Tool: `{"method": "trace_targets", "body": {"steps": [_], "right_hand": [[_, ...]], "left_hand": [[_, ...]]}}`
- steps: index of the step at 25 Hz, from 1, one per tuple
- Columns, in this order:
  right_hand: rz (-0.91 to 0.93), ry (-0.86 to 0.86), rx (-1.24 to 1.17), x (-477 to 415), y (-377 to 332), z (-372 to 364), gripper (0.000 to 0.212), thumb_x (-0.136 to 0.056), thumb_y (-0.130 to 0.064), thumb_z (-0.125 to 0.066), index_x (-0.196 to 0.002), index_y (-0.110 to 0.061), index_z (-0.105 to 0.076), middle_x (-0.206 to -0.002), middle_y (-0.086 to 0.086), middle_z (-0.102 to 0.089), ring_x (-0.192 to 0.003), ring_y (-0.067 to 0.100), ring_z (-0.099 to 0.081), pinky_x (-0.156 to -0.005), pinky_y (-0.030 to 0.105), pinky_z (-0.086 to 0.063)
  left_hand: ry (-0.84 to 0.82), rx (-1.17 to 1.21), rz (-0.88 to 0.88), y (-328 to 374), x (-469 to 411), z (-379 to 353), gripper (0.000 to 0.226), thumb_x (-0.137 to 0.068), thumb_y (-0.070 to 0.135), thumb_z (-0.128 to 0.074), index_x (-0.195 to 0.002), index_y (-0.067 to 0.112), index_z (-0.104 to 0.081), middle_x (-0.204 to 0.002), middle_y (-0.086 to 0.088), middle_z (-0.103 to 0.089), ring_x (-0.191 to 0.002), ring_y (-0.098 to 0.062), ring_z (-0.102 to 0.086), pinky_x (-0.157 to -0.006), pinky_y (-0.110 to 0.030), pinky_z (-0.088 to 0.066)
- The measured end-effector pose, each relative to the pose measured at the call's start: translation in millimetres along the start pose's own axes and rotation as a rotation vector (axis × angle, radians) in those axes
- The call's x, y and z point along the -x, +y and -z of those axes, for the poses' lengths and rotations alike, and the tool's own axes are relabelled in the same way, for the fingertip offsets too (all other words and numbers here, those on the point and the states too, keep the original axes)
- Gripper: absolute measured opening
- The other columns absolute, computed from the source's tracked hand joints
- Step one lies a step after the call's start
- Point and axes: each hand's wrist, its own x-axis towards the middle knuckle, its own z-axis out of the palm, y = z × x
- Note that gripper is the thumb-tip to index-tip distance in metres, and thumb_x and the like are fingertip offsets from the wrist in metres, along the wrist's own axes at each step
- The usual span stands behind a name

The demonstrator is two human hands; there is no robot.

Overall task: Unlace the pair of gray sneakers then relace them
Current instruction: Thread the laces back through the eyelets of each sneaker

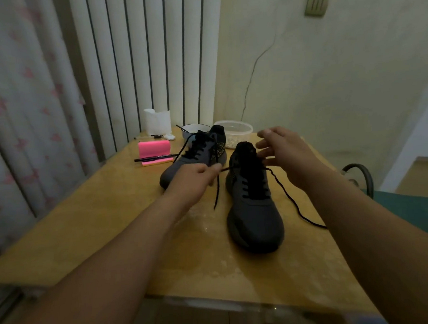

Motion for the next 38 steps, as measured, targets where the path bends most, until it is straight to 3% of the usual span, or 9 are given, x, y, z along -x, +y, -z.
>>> {"method": "trace_targets", "body": {"steps": [5, 8, 11, 16, 19, 25, 29, 35, 38], "right_hand": [[-0.032, 0.094, 0.129, 8, 17, -7, 0.021, -0.107, -0.02, -0.05, -0.112, -0.014, -0.069, -0.106, 0.011, -0.072, -0.097, 0.026, -0.069, -0.084, 0.041, -0.059], [0.162, 0.095, 0.237, 14, 5, -12, 0.019, -0.103, -0.016, -0.056, -0.114, -0.021, -0.071, -0.107, -0.003, -0.071, -0.099, 0.012, -0.067, -0.08, 0.029, -0.057], [0.309, -0.209, 0.255, 18, -22, -25, 0.031, -0.098, -0.011, -0.062, -0.127, -0.022, -0.069, -0.115, -0.01, -0.071, -0.101, -0.003, -0.065, -0.085, 0.018, -0.053], [0.243, -0.357, 0.166, 20, -63, -32, 0.025, -0.104, -0.029, -0.06, -0.106, -0.008, -0.075, -0.08, 0.002, -0.074, -0.062, 0.01, -0.059, -0.061, 0.026, -0.048], [0.212, -0.284, 0.065, 20, -89, -13, 0.035, -0.11, -0.032, -0.048, -0.105, -0.007, -0.073, -0.078, 0.004, -0.073, -0.061, 0.013, -0.055, -0.057, 0.026, -0.043], [0.109, -0.173, -0.055, 22, -116, 14, 0.031, -0.109, -0.029, -0.049, -0.102, -0.007, -0.07, -0.077, 0.004, -0.07, -0.058, 0.012, -0.054, -0.054, 0.026, -0.04], [-0.015, -0.057, -0.287, 22, -110, 35, 0.026, -0.109, -0.027, -0.048, -0.094, -0.012, -0.064, -0.073, 0.0, -0.064, -0.054, 0.01, -0.045, -0.048, 0.022, -0.033], [-0.097, -0.117, -0.378, 29, -94, 40, 0.025, -0.11, -0.027, -0.045, -0.102, -0.011, -0.063, -0.076, 0.0, -0.066, -0.056, 0.01, -0.049, -0.049, 0.021, -0.039], [-0.108, -0.153, -0.447, 25, -87, 34, 0.023, -0.11, -0.025, -0.045, -0.104, -0.01, -0.061, -0.078, 0.001, -0.067, -0.056, 0.009, -0.048, -0.047, 0.02, -0.038]], "left_hand": [[0.408, 0.741, 0.201, 4, 4, 15, 0.012, -0.102, 0.016, -0.057, -0.093, 0.014, -0.063, -0.081, -0.004, -0.06, -0.082, -0.019, -0.059, -0.083, -0.039, -0.055], [0.51, 0.697, 0.037, 31, 3, 27, 0.013, -0.096, 0.011, -0.06, -0.083, 0.012, -0.063, -0.077, 0.0, -0.063, -0.079, -0.015, -0.061, -0.081, -0.038, -0.053], [0.449, 0.516, -0.162, 63, -1, 28, 0.017, -0.096, 0.014, -0.059, -0.086, 0.001, -0.062, -0.08, -0.007, -0.059, -0.08, -0.016, -0.057, -0.081, -0.04, -0.053], [0.383, 0.193, -0.353, 86, -6, 14, 0.014, -0.1, 0.026, -0.063, -0.113, 0.02, -0.061, -0.126, 0.002, -0.046, -0.104, -0.012, -0.059, -0.089, -0.03, -0.058], [0.585, 0.163, -0.335, 92, 3, 7, 0.02, -0.105, 0.036, -0.055, -0.099, 0.017, -0.056, -0.101, -0.001, -0.051, -0.08, -0.012, -0.052, -0.07, -0.031, -0.047], [-0.07, 0.281, -0.222, 127, 11, -2, 0.027, -0.108, 0.039, -0.047, -0.115, 0.02, -0.066, -0.099, -0.003, -0.073, -0.089, -0.018, -0.071, -0.082, -0.04, -0.056], [0.061, -0.141, -0.288, 115, 11, 3, 0.012, -0.103, 0.039, -0.061, -0.108, 0.028, -0.064, -0.105, 0.007, -0.066, -0.093, -0.012, -0.066, -0.079, -0.034, -0.057], [-0.07, -0.014, -0.264, 114, 22, -10, 0.04, -0.106, 0.045, -0.055, -0.139, 0.023, -0.055, -0.13, 0.001, -0.063, -0.117, -0.014, -0.061, -0.099, -0.035, -0.051], [-0.147, 0.091, -0.221, 132, 24, -27, 0.035, -0.109, 0.044, -0.047, -0.124, 0.017, -0.062, -0.103, -0.006, -0.069, -0.084, -0.018, -0.066, -0.079, -0.037, -0.053]]}}
